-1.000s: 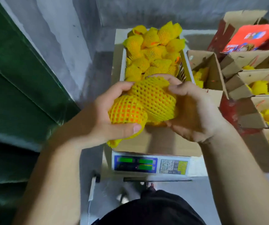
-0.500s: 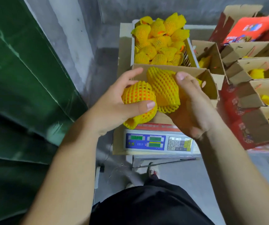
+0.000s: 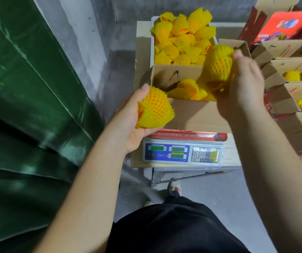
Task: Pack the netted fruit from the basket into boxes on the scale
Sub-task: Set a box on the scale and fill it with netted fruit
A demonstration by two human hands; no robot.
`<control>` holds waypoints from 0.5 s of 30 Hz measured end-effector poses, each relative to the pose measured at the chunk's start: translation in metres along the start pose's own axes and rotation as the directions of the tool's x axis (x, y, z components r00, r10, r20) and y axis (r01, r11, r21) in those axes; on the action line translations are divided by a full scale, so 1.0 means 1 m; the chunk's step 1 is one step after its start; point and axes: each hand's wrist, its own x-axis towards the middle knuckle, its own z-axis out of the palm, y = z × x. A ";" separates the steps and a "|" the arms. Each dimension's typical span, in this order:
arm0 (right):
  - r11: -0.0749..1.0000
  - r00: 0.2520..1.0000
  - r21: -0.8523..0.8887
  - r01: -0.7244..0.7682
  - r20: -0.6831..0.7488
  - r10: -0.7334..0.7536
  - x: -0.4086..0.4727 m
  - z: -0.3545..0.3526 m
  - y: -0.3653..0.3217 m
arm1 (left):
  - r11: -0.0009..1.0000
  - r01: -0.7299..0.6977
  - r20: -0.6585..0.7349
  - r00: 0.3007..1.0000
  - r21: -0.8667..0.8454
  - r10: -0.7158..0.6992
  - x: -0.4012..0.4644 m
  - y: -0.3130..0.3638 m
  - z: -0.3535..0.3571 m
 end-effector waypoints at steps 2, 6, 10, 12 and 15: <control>0.813 0.944 -0.497 0.303 0.040 -0.327 0.029 -0.009 0.003 | 0.998 -0.002 -0.024 1.000 -0.066 0.001 -0.001 0.001 -0.002; 0.172 0.938 -0.930 0.326 0.341 0.065 0.064 -0.030 0.020 | 0.992 0.015 -0.021 1.000 -0.129 -0.018 0.002 0.000 -0.009; 0.302 0.924 -0.873 0.383 0.365 -0.119 0.032 -0.029 0.023 | 0.990 0.025 0.014 1.000 -0.136 -0.023 0.005 -0.003 -0.013; 0.610 0.928 -0.709 0.355 0.347 -0.137 -0.004 -0.018 0.022 | 0.996 -0.012 -0.005 1.000 -0.094 0.012 0.003 -0.001 -0.009; 0.877 0.877 -0.451 0.165 0.474 0.078 -0.055 0.003 0.017 | 0.993 -0.120 0.052 0.991 -0.013 0.121 -0.004 0.000 -0.003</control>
